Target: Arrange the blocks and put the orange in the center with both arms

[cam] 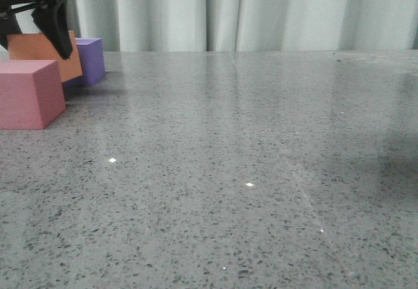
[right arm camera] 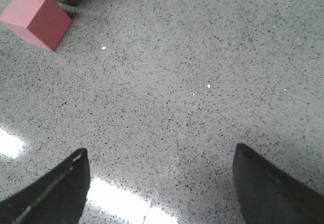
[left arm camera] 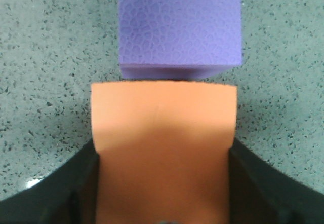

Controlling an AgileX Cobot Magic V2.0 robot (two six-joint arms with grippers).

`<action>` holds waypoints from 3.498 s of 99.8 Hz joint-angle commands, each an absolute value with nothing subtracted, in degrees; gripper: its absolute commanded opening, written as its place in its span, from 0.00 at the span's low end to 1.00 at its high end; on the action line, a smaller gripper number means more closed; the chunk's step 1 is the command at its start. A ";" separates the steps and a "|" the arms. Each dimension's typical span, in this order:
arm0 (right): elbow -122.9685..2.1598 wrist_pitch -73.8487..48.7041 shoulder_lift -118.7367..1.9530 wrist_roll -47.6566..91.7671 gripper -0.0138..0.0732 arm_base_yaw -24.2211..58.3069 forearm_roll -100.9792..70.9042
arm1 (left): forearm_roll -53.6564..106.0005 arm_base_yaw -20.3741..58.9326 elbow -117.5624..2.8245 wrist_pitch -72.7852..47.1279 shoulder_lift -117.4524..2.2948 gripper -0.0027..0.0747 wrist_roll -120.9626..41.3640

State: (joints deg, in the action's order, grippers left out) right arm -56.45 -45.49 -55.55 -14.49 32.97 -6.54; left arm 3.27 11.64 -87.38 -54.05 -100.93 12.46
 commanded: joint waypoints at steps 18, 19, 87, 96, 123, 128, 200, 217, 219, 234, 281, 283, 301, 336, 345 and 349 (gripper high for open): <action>-58.04 -42.17 -54.60 -14.00 0.83 32.78 -7.02 | 3.66 11.65 -88.92 -52.03 -98.30 0.32 13.13; -58.04 -42.17 -54.60 -14.00 0.83 32.78 -7.02 | 3.66 11.65 -88.92 -52.03 -98.30 0.33 13.13; -58.04 -41.76 -54.60 -14.00 0.83 32.78 -7.08 | 5.35 11.65 -89.15 -51.53 -96.45 0.69 13.13; -58.04 -41.76 -54.60 -14.00 0.83 32.78 -7.08 | 5.35 11.65 -89.15 -50.89 -94.23 0.69 13.16; -57.06 -40.03 -52.85 -14.00 0.83 32.78 -5.51 | 5.35 11.65 -89.15 -50.80 -84.56 0.67 13.26; -56.28 -39.17 -51.93 -14.00 0.83 32.78 -5.12 | 5.35 11.65 -89.04 -50.80 -82.61 0.66 13.26; -38.17 -25.54 -30.12 -14.00 0.59 32.78 0.00 | 3.78 11.65 -64.46 -41.90 -48.43 0.21 8.59; -36.18 -25.53 -27.77 -14.00 0.26 32.78 0.00 | 3.78 11.65 -57.21 -39.04 -41.26 0.06 7.09; -35.97 -25.57 -27.61 -14.00 0.22 32.78 0.00 | 3.78 11.65 -56.30 -38.75 -40.42 0.04 6.97; -34.79 -25.49 -27.01 -14.00 0.02 32.78 0.00 | 3.78 11.65 -50.23 -37.97 -35.29 0.01 6.97; -27.88 -18.00 -20.64 -14.00 0.02 32.78 1.14 | 3.75 11.65 -35.21 -30.73 -19.01 0.01 6.97; -27.88 -18.06 -20.64 -14.00 0.02 32.78 1.14 | 3.75 11.65 -35.06 -30.98 -18.67 0.01 6.97; -27.88 -18.20 -20.64 -14.00 0.02 32.78 1.14 | 3.75 11.65 -34.80 -31.08 -18.16 0.01 6.97; -27.88 -18.20 -20.64 -14.00 0.02 32.78 1.14 | 3.75 11.65 -34.80 -31.08 -18.16 0.01 6.97; -27.88 -18.20 -20.64 -14.00 0.02 32.78 1.14 | 3.75 11.65 -34.80 -31.08 -18.16 0.01 6.97; -27.88 -18.20 -20.64 -14.00 0.02 32.78 1.14 | 3.75 11.65 -34.80 -31.08 -18.16 0.01 6.97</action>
